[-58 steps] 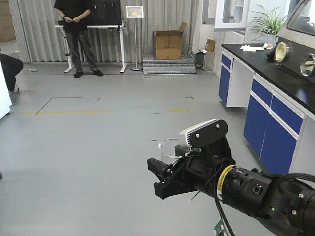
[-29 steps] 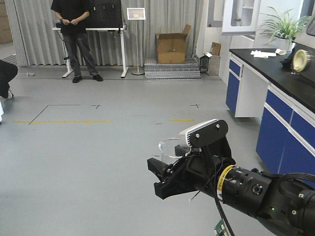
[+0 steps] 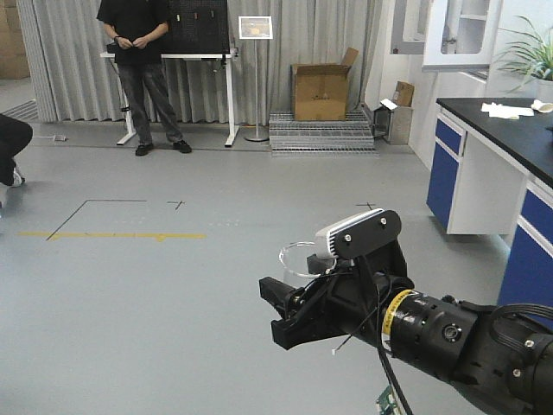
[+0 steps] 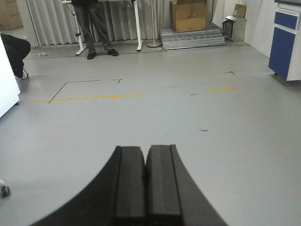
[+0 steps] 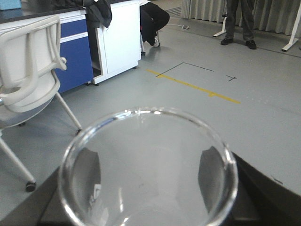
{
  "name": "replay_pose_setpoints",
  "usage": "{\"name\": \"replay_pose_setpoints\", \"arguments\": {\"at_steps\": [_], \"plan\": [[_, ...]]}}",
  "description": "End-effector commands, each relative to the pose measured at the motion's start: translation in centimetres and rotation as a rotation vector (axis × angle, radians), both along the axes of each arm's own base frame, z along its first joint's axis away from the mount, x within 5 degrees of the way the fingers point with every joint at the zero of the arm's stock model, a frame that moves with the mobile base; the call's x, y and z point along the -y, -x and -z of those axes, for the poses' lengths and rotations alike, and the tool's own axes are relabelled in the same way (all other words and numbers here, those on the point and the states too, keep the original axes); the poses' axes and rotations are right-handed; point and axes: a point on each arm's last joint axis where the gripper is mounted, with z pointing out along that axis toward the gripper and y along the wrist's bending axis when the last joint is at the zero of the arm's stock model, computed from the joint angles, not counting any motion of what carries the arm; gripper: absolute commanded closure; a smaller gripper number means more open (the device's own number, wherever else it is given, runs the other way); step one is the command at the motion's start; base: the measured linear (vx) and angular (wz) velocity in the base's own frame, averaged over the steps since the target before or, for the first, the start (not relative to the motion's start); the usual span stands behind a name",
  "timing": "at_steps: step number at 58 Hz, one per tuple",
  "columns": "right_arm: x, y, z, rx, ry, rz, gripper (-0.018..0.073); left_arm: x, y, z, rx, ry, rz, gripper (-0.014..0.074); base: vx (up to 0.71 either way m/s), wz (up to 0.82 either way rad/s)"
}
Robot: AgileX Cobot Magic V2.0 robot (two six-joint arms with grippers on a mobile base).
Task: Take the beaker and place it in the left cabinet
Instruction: 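Drive the base away from the bench carrying the beaker, then drive and turn the base toward the open white cabinet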
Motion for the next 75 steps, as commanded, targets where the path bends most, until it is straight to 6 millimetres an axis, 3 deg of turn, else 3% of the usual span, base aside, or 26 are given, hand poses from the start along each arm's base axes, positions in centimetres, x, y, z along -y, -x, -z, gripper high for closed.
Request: {"name": "replay_pose_setpoints", "arguments": {"at_steps": [1,75], "plan": [[-0.07,0.51,-2.81,0.094,-0.082,-0.033,0.0551,0.13,0.10,-1.09,0.102,0.013,0.015,0.0593,0.64,0.01],[-0.02,0.47,-2.82,0.094,-0.082,-0.032,0.0551,0.13,0.10,-1.09,0.102,0.013,0.015,0.0593,0.69,-0.02]]}}
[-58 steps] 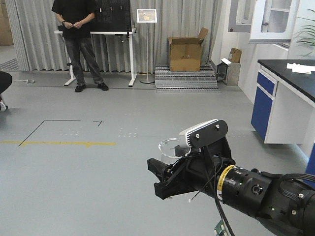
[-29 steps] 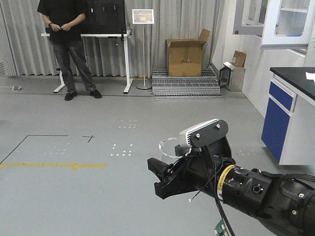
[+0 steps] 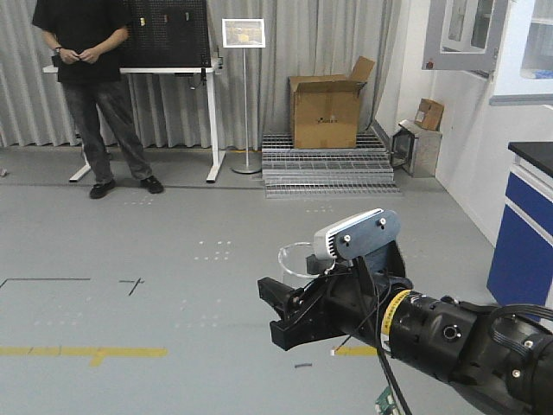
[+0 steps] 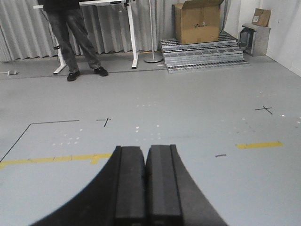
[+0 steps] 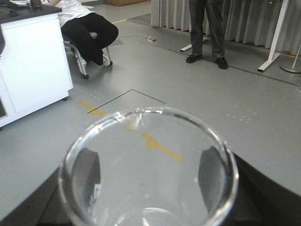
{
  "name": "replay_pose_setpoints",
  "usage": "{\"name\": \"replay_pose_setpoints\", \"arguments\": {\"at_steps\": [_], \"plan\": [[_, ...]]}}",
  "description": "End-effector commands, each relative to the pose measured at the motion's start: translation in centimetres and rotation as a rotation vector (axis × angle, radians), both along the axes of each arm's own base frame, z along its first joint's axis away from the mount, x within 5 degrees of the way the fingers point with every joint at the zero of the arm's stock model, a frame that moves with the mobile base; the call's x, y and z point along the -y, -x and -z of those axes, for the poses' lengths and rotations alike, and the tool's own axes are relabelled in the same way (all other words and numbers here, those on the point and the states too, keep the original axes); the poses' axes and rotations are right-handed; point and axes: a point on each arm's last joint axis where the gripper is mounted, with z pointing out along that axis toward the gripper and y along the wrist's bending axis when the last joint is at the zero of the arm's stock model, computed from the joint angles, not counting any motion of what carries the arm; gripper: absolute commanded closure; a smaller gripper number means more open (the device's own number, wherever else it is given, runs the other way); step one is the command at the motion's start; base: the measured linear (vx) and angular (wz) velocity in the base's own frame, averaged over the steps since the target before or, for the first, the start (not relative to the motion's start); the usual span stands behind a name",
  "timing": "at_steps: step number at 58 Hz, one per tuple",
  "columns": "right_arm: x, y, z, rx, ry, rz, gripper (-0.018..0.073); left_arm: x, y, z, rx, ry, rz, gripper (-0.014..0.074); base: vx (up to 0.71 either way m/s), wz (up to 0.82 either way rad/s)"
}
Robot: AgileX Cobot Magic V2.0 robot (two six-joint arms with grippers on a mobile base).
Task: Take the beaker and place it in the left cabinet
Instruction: 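Drive and turn the base toward the open white cabinet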
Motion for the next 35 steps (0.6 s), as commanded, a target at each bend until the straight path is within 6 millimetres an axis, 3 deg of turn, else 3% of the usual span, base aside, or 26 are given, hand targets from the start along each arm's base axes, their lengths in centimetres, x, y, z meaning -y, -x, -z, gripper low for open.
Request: {"name": "replay_pose_setpoints", "arguments": {"at_steps": [1,35], "plan": [[-0.01,0.47,-2.81,0.094,-0.081,-0.031,0.0551,0.13,0.10,-1.09,0.102,0.013,0.015,0.0593,0.72,-0.05],[-0.01,0.47,-2.76,0.090,-0.077,-0.028,0.0551,0.12,0.10,-1.07,0.099,0.013,0.014,0.0593,0.69,-0.09]]}}
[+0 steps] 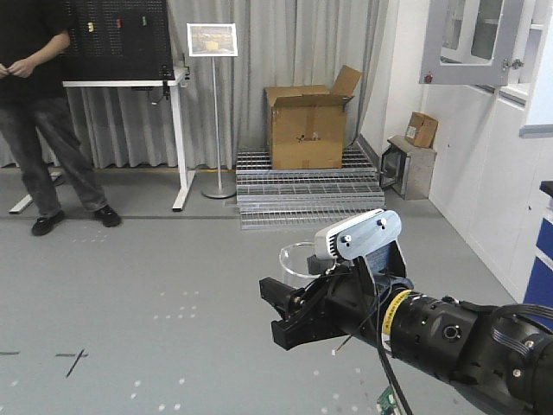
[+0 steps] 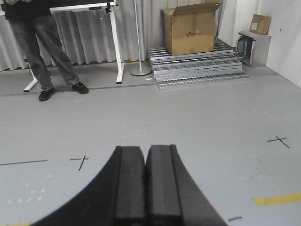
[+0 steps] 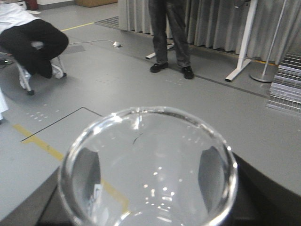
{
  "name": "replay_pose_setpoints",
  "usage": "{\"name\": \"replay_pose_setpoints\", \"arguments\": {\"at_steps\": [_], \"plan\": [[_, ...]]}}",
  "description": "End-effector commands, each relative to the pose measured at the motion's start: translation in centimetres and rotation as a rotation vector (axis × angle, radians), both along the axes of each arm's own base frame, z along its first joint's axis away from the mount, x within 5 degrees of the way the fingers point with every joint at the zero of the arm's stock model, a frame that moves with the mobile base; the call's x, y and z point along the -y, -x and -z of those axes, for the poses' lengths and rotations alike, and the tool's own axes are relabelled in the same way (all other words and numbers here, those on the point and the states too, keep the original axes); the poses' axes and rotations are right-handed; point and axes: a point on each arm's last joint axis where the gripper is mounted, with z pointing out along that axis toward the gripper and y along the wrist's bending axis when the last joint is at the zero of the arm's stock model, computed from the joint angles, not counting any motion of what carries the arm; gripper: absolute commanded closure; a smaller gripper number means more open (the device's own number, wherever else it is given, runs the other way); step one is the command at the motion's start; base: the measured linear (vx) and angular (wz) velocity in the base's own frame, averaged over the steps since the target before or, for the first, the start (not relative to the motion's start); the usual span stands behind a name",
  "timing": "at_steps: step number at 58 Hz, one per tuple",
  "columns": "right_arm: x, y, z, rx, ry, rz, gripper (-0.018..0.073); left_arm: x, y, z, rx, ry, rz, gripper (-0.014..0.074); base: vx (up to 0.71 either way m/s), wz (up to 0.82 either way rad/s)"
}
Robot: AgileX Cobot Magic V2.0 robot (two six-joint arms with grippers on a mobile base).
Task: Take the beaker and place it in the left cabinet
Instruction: 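Drive and turn the base toward the open white cabinet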
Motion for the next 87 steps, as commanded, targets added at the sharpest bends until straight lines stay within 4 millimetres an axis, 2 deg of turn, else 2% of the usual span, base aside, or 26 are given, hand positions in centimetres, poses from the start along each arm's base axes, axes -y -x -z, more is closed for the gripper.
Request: {"name": "replay_pose_setpoints", "arguments": {"at_steps": [1,87], "plan": [[-0.04,0.48,-2.80,0.093,-0.081,-0.031,0.0551,0.13,0.10,-1.08,0.100,0.013,0.015,0.0593,0.66,-0.09],[-0.04,0.48,-2.79,0.092,-0.080,-0.031,0.0551,0.12,0.10,-1.04,0.096,0.013,0.014,0.0593,0.65,-0.01]]}}
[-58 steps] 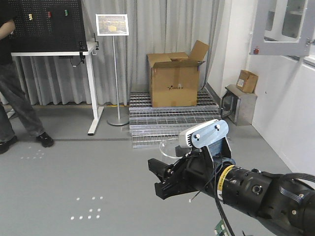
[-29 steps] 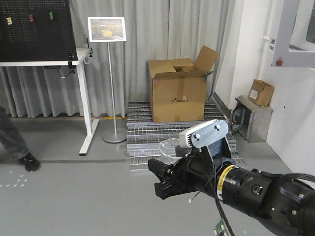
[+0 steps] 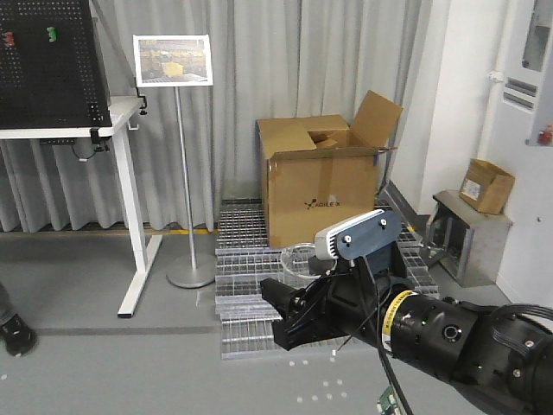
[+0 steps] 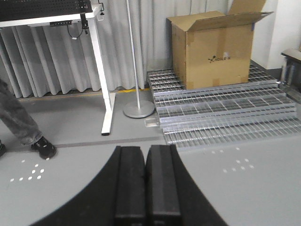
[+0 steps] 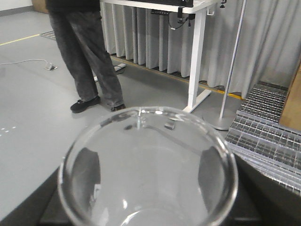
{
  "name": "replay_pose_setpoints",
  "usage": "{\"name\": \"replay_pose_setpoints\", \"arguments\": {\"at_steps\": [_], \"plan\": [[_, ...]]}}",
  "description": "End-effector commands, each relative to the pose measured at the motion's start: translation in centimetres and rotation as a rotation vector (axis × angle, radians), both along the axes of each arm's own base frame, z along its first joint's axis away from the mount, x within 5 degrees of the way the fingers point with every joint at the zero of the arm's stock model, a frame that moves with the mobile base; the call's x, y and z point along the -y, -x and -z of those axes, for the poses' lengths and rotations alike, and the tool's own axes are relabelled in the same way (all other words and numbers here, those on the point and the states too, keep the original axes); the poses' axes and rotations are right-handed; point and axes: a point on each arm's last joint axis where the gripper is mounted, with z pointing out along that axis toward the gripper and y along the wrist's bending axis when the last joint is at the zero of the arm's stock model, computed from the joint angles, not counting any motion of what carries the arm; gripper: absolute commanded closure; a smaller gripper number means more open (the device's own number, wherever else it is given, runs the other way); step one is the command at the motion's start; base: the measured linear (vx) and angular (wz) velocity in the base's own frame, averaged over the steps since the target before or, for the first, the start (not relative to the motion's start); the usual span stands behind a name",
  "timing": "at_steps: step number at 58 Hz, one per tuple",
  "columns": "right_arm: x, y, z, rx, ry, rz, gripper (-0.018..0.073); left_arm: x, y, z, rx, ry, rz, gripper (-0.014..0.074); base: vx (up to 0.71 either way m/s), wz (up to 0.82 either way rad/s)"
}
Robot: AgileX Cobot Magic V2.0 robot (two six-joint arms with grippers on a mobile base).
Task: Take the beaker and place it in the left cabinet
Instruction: 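Drive and turn the base toward the open white cabinet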
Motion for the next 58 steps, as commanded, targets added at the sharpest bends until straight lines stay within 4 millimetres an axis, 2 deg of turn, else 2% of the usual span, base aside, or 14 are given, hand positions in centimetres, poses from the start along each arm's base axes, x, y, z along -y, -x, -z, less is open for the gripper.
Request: {"name": "replay_pose_setpoints", "arguments": {"at_steps": [1,58], "plan": [[-0.06,0.49,-2.83,0.095,-0.083,-0.034,0.0551,0.13,0.09,-1.11,0.104,0.013,0.015,0.0593,0.61,0.04],[-0.06,0.49,-2.83,0.095,-0.083,-0.034,0.0551,0.13,0.09,-1.11,0.104,0.013,0.015,0.0593,0.53,-0.03]]}}
